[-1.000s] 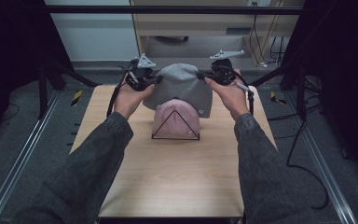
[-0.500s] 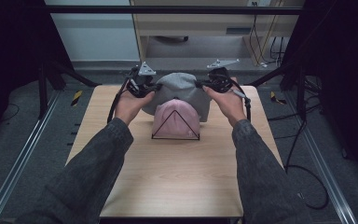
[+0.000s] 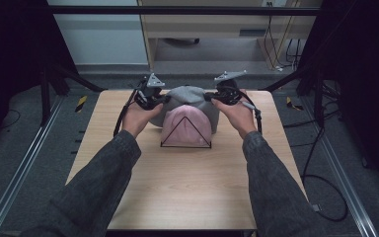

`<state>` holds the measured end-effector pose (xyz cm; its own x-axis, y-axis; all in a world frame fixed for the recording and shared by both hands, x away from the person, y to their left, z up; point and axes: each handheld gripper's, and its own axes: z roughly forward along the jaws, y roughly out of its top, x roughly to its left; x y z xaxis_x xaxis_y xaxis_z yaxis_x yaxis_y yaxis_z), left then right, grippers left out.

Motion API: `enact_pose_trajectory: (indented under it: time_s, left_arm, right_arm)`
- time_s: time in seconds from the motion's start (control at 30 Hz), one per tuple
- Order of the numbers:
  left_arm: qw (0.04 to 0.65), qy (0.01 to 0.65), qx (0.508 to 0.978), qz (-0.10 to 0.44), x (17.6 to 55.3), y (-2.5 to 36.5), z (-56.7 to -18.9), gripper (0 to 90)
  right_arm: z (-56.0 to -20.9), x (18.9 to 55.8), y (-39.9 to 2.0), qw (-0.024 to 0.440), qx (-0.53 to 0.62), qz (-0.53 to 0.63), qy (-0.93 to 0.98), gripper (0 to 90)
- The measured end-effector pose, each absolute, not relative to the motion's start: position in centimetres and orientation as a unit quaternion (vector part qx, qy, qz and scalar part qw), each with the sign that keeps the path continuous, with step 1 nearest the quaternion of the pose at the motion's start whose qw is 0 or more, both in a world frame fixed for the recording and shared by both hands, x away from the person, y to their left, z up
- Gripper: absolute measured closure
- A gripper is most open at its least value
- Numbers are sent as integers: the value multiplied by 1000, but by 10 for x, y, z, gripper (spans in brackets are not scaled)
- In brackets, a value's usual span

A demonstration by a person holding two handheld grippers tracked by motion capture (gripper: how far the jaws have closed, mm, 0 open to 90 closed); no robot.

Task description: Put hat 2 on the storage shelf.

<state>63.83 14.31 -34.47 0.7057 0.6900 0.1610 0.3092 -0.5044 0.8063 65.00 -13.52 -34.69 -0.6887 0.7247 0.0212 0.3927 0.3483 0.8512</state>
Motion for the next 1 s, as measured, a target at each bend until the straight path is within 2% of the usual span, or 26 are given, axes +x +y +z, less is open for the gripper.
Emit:
enact_pose_trajectory:
  time_s: [0.83, 1.0]
  left_arm:
    - [372, 332, 836, 229, 628, 156, -365, 842]
    - [372, 335, 833, 234, 623, 160, -363, 773]
  right_arm:
    - [-365, 637, -124, 175, 348, 439, 810, 849]
    - [-359, 633, -125, 190, 350, 440, 805, 728]
